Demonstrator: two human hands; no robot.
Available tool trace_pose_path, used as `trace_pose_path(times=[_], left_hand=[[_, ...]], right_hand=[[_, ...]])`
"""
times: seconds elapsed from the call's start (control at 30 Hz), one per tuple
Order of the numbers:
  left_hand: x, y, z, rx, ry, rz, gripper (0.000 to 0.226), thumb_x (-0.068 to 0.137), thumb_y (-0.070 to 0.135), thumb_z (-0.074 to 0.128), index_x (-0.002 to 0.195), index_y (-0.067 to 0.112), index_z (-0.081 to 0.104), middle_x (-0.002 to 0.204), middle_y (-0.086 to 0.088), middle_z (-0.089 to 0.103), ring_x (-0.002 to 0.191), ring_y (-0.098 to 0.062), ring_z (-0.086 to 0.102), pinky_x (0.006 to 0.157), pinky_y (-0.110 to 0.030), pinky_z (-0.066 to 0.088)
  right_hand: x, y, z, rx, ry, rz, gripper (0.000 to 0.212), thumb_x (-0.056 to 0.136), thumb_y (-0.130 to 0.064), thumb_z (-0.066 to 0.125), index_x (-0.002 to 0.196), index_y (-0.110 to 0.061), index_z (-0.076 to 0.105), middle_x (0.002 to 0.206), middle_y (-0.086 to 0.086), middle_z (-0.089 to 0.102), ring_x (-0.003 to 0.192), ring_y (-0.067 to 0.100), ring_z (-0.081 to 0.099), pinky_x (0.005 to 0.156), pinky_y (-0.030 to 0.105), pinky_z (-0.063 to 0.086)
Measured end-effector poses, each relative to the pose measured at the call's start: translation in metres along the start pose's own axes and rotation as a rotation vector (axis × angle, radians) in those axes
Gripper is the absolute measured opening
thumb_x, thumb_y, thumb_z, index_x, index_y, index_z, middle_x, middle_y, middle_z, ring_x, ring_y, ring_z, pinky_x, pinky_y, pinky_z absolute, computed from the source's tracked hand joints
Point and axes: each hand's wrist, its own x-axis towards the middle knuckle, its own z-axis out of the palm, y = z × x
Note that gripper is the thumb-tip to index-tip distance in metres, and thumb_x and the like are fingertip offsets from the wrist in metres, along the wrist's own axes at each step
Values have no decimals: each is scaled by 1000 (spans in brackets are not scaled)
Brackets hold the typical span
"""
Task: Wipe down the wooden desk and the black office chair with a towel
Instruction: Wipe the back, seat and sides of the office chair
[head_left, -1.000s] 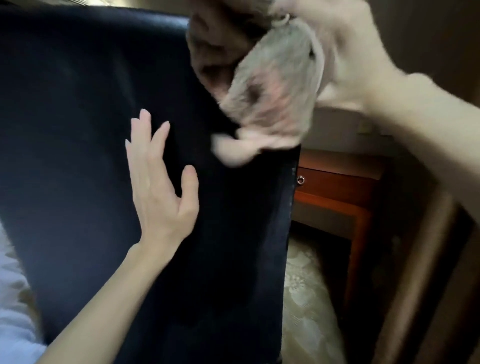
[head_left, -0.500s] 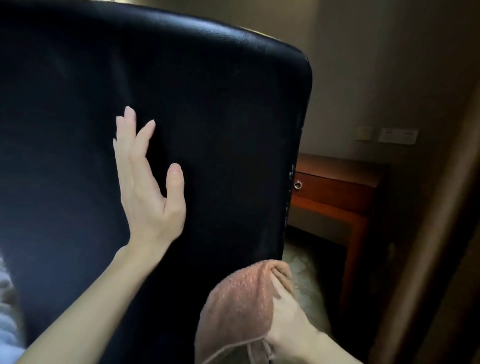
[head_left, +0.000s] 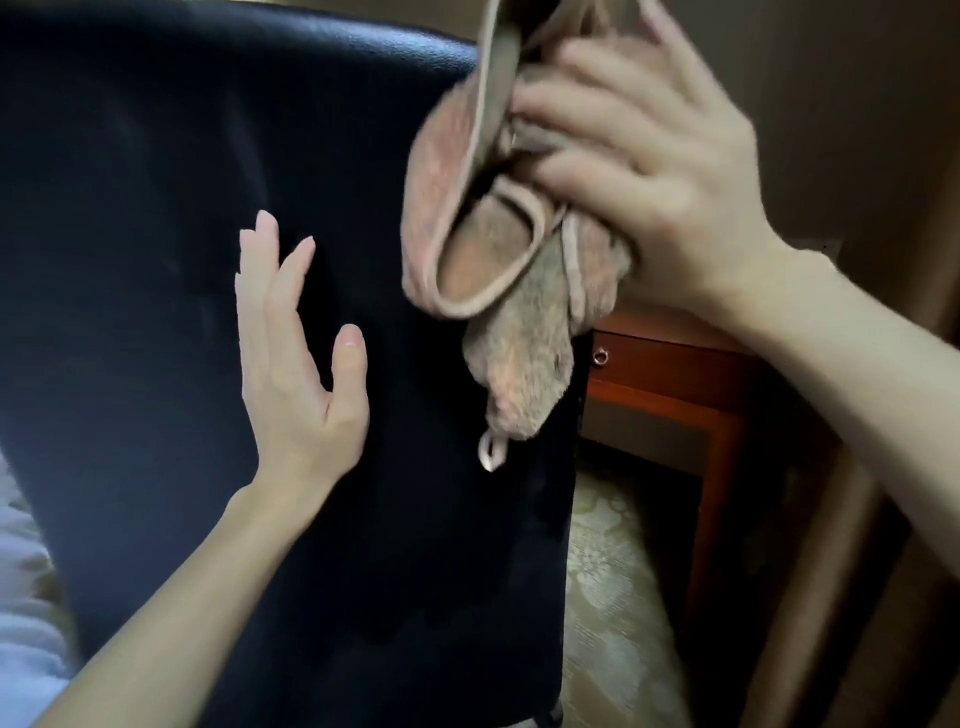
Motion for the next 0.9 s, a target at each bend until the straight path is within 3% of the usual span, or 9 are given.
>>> trace_pose_path(times=[0.17, 0.3, 0.33, 0.43, 0.5, 0.57, 0.63, 0.7, 0.9], left_hand=[[0, -2, -2, -3, -9, 10, 52, 105, 13, 45, 153, -3, 37, 167, -24, 22, 159, -35, 15, 126, -57, 19], [-3, -9, -7, 12, -6, -10, 51, 104, 11, 46, 153, -2, 39, 168, -20, 24, 159, -30, 15, 126, -57, 19], [-6, -10, -9, 19, -15, -19, 51, 103, 10, 46, 153, -1, 39, 168, -19, 23, 159, -29, 14, 126, -58, 19], [-12, -11, -8, 37, -34, -20, 52, 103, 10, 46, 154, 0, 38, 169, -17, 22, 160, -28, 13, 127, -58, 16], [-15, -10, -6, 48, -44, -1, 53, 103, 11, 46, 154, -1, 37, 169, -19, 22, 160, -29, 12, 128, -54, 12], [-17, -7, -2, 57, -57, 13, 54, 103, 10, 47, 154, 0, 37, 169, -19, 21, 160, -30, 12, 129, -49, 10], [-17, -4, 1, 54, -69, 12, 54, 102, 9, 48, 154, 0, 37, 169, -20, 21, 160, -30, 12, 129, -46, 8], [-16, 0, 2, 53, -80, 13, 53, 103, 9, 47, 154, 0, 38, 169, -20, 22, 160, -30, 12, 129, -46, 8], [-16, 0, -8, 45, -123, 54, 51, 101, 10, 50, 150, -4, 42, 167, -19, 27, 158, -31, 19, 128, -53, 17]], right_hand=[[-30, -48, 26, 121, 95, 229, 23, 88, -26, 72, 101, -9, 79, 120, 14, 73, 117, 37, 66, 105, 66, 41], [-92, -145, 45, 394, -60, 681, 44, 103, -65, 35, 125, -32, 53, 120, 0, 58, 110, 20, 59, 95, 52, 57], [-116, -173, 47, 463, -77, 678, 39, 104, -64, 35, 129, -36, 45, 128, -3, 54, 119, 15, 57, 101, 48, 52], [-217, -255, 47, 441, -273, 237, 28, 102, -34, 54, 128, -28, 61, 137, -1, 53, 142, 21, 46, 124, 52, 23], [-262, -281, 40, 416, -527, 4, 32, 79, -38, 74, 110, -29, 71, 121, -4, 59, 127, 23, 51, 124, 54, 17], [-260, -276, 32, 423, -606, -103, 36, 70, -37, 77, 104, -29, 69, 107, -7, 60, 114, 20, 50, 117, 56, 28], [-238, -250, 34, 349, -425, -96, 14, 89, -14, 62, 98, -22, 56, 94, -4, 51, 100, 19, 47, 110, 60, 39], [-205, -206, 36, 330, -224, 38, 14, 102, -6, 53, 96, -18, 56, 98, 0, 48, 97, 20, 51, 117, 61, 34], [-75, -86, 40, 184, -33, 102, 7, 90, -10, 78, 95, -6, 79, 111, 18, 74, 107, 40, 69, 108, 68, 40]])
